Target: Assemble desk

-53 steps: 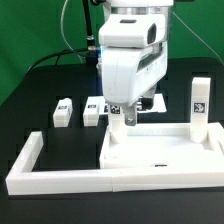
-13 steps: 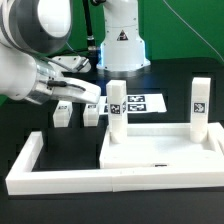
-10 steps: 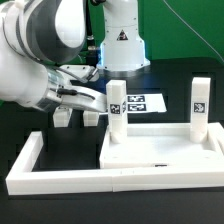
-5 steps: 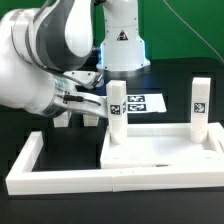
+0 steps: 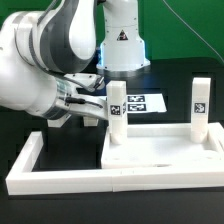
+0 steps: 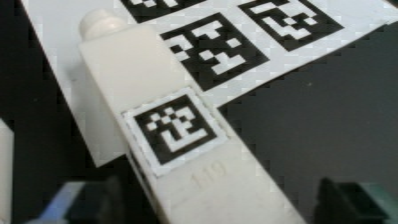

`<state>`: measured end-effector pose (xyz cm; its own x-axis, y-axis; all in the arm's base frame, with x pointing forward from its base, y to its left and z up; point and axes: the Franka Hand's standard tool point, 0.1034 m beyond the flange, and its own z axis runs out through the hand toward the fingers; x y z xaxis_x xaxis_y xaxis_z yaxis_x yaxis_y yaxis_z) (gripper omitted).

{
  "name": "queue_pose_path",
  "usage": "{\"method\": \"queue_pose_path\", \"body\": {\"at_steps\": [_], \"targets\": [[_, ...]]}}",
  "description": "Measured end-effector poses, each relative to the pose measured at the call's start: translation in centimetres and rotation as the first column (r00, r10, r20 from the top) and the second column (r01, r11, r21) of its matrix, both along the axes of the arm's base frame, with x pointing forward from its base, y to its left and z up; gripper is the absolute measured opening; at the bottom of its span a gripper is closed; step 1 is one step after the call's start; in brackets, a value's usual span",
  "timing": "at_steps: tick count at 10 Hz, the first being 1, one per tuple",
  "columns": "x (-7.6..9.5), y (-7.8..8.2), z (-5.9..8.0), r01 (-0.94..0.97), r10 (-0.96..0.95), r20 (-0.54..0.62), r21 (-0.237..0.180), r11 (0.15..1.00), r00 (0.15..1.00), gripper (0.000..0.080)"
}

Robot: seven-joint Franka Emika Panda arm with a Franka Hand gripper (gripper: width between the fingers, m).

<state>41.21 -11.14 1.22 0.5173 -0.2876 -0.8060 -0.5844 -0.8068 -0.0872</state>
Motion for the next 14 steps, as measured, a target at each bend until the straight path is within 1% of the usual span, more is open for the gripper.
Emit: {"method": "queue_pose_path", "body": {"at_steps": [1, 2, 6, 7, 9, 10, 11, 12, 13, 14], "targets": [[0.0, 0.0, 0.0, 0.0, 0.0, 0.0, 0.0, 1.0, 1.0, 0.035], [0.0, 0.0, 0.0, 0.0, 0.0, 0.0, 0.0, 1.0, 1.0, 0.0285], [0.0, 0.0, 0.0, 0.0, 0.0, 0.0, 0.0, 1.0, 1.0, 0.0286], [0.0, -0.1, 0.8, -0.002, 0.002, -0.012, 0.019, 1.0, 1.0, 0.0286], [1.2, -1.3, 5.9, 0.006, -0.006, -0.001, 0.06, 0.998, 1.0, 0.0287], [1.4, -1.4, 8.5, 0.01, -0.01, 0.002, 0.081, 0.997, 1.0, 0.0287], [1.6, -1.1, 11.1, 0.017, -0.018, 0.015, 0.09, 0.996, 1.0, 0.0287], [1.3, -0.1, 13.0, 0.045, -0.045, 0.004, 0.063, 0.997, 0.999, 0.0287], [1.2, 1.0, 13.1, 0.048, -0.048, 0.005, 0.042, 0.998, 0.999, 0.0287], [2.2, 0.5, 12.4, 0.043, -0.042, 0.096, -0.003, 0.999, 0.995, 0.0288]]}}
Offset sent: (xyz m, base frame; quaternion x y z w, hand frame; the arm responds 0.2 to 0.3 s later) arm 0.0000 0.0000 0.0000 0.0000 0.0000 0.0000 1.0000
